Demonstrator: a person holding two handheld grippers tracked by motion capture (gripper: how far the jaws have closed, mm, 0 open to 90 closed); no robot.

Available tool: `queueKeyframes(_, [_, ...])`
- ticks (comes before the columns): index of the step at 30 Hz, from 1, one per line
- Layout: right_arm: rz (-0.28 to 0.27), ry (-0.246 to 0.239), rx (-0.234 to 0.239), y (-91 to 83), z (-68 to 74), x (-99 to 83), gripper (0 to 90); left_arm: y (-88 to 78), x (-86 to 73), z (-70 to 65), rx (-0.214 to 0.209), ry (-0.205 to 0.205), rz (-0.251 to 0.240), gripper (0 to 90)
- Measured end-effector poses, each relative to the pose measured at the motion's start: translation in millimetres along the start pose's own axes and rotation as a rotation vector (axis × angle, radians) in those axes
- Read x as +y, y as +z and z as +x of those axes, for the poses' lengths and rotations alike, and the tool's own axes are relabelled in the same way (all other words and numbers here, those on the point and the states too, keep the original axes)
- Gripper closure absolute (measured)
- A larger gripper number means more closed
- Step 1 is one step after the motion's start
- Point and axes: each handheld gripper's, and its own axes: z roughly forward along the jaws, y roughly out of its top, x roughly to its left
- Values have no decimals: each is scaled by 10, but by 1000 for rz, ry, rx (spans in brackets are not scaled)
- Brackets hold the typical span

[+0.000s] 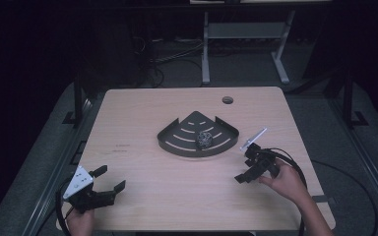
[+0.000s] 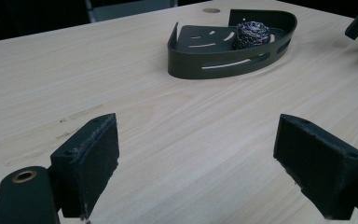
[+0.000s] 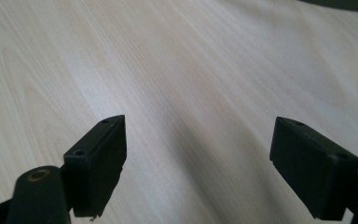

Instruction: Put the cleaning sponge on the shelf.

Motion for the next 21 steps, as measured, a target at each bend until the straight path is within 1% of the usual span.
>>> queueKeyframes(10, [-22,21,2,-10,24,-197,181,-9,-1,6,0,3,4,135])
queueKeyframes(14, [-27,22,2,-12,49,-270,181,-3,-3,5,1,2,3,135])
queueKeyframes(17, [-43,25,-3,-33,69,-332,182,-3,-2,-1,1,2,0,135])
queueKeyframes(21, [-52,29,-5,-49,102,-424,182,0,0,-3,1,0,0,135])
